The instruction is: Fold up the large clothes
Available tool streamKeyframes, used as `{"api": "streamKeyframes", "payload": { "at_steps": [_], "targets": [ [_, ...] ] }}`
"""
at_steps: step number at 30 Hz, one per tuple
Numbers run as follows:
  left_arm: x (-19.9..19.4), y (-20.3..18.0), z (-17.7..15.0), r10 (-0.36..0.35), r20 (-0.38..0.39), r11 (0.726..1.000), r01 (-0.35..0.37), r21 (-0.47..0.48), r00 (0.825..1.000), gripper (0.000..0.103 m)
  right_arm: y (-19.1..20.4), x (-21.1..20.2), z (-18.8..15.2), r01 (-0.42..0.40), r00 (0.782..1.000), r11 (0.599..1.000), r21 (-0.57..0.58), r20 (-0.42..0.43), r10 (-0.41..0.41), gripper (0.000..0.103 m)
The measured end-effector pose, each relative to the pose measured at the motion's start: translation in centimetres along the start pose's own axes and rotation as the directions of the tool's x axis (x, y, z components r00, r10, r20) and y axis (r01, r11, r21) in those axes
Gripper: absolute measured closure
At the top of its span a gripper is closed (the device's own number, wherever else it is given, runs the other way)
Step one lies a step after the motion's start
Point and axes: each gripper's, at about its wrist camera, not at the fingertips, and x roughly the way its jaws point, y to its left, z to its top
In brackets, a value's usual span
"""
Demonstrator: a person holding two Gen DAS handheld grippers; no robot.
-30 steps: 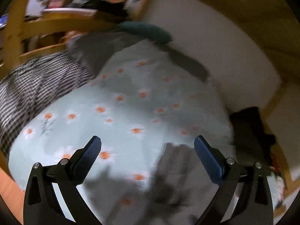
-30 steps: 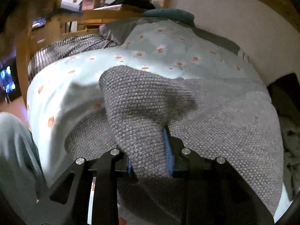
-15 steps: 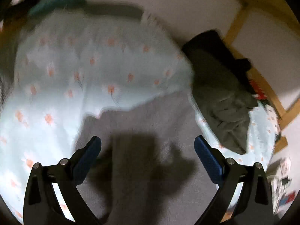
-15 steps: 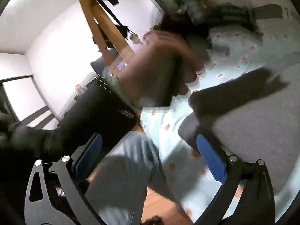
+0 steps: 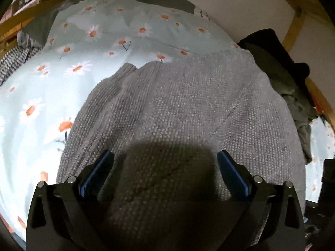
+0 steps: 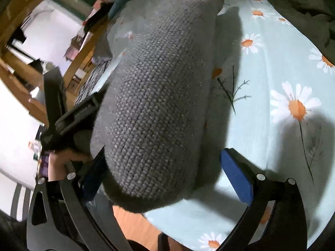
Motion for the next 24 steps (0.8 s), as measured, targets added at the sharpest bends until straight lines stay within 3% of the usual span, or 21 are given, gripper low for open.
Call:
{"api": "streamKeyframes", "payload": {
  "at_steps": [3,5,7,9,12,14,15,17,18,21,24],
  "targets": [
    [-0.1,0.2,0.2,0.000,0.012,1.000,0.000,0.012,1.000,0.006,1.4,-2.9,0.4,-0.014,0.998,0.997,-0.077,0.060,0.018,0.003],
    [-0.3,0.0,-0.3,0.001,0.041,1.000,-0.002,0.020,0.999,0.006,2.8,-6.1,1.5,0.027,0.978,0.993,-0.114,0.207,-0.003,0.003],
    [-0.7,-0.8,-0.7,0.009,0.068,1.000,-0.011,0.024,0.998,0.006,3.7,-7.0,4.1,0.139,0.952,0.985,-0.101,0.288,-0.104,0.003],
    [-0.9,-1.0,-1.0,0.020,0.089,0.999,-0.023,0.028,0.996,0.006,4.7,-5.2,8.2,0.248,0.940,0.963,-0.105,0.269,-0.212,0.003],
    [-0.9,-0.9,-1.2,0.018,0.101,0.999,-0.021,0.036,0.995,0.006,4.7,-0.8,14.3,0.408,0.909,0.903,-0.139,0.151,-0.388,0.003],
    [-1.1,-1.0,-1.3,0.015,0.105,0.999,-0.019,0.038,0.994,0.006,4.8,5.0,18.2,0.440,0.887,0.877,-0.196,-0.059,-0.458,0.004],
    [-1.1,-1.0,-1.4,0.016,0.110,0.999,-0.021,0.040,0.994,0.006,5.0,7.9,19.0,0.451,0.862,0.863,-0.229,-0.138,-0.488,0.005],
    [-1.0,-1.2,-1.5,0.029,0.120,0.998,-0.035,0.045,0.992,0.006,4.3,11.8,19.6,0.522,0.783,0.804,-0.284,-0.215,-0.584,0.004],
    [-1.0,-1.3,-1.6,0.041,0.125,0.998,-0.047,0.050,0.991,0.006,4.1,13.3,19.6,0.529,0.766,0.795,-0.298,-0.237,-0.598,0.003],
    [-0.9,-1.3,-1.7,0.052,0.138,0.998,-0.058,0.040,0.989,0.006,3.3,13.6,20.8,0.500,0.798,0.836,-0.229,-0.253,-0.547,0.002],
    [-0.8,-1.2,-1.7,0.042,0.142,0.998,-0.049,0.043,0.989,0.006,3.2,12.9,20.9,0.486,0.817,0.852,-0.197,-0.243,-0.523,0.002]
  ]
}}
